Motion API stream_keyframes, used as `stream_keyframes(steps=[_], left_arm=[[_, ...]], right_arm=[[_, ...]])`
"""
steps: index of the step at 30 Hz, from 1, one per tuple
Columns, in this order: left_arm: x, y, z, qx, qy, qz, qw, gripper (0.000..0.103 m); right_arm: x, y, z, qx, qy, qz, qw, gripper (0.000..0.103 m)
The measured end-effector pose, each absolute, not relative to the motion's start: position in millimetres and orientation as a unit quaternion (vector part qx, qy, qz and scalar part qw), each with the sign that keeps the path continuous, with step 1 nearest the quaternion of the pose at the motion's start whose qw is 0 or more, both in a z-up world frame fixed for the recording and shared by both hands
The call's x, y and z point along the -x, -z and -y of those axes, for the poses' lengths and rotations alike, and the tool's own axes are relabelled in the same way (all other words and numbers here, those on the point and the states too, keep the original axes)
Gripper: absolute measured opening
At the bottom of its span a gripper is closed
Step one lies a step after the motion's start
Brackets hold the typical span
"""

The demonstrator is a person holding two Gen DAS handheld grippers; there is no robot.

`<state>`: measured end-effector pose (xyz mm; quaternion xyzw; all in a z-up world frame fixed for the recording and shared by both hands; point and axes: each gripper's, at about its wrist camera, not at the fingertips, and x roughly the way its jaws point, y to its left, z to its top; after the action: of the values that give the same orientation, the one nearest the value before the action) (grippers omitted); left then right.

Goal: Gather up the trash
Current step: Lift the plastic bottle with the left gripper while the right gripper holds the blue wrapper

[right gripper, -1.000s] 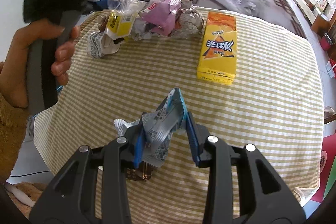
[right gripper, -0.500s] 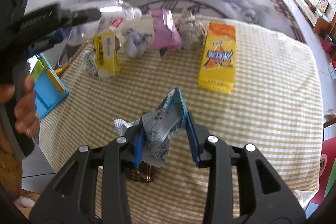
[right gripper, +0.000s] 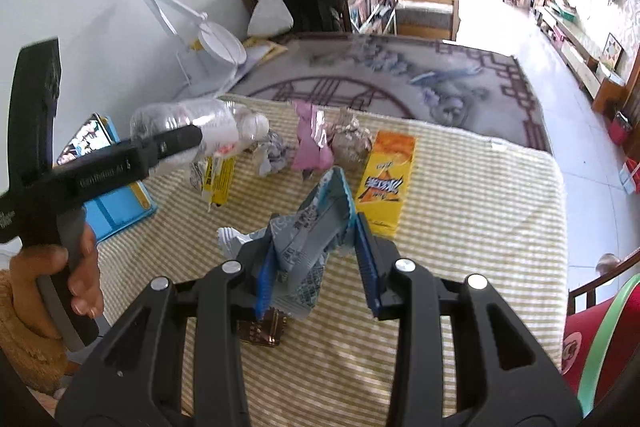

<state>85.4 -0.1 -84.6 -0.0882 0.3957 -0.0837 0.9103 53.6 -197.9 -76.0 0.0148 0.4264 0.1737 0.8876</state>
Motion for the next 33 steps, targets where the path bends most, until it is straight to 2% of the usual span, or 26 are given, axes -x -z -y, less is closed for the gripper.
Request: stream_keyframes(steps=[14, 23, 33], left_arm=[[-14.6, 46.0, 61.1, 0.063, 0.022, -0.349, 0.935, 0.058], [42.5, 34.2, 124.4, 0.081, -0.024, -0.322, 0.943, 0.058], [80.9, 35.3, 192.5, 0.076, -0.019, -0.334, 0.939, 0.058]], right_arm=[[-18.0, 42.8, 261.6, -0.013, -0.235, -0.37, 0.899, 0.035], [9.7, 34.5, 326.7, 0.007, -0.272, -0.367, 0.89, 0.035], [28.6, 36.5, 388.5, 0.0, -0.273, -0.375, 0.886, 0.035]])
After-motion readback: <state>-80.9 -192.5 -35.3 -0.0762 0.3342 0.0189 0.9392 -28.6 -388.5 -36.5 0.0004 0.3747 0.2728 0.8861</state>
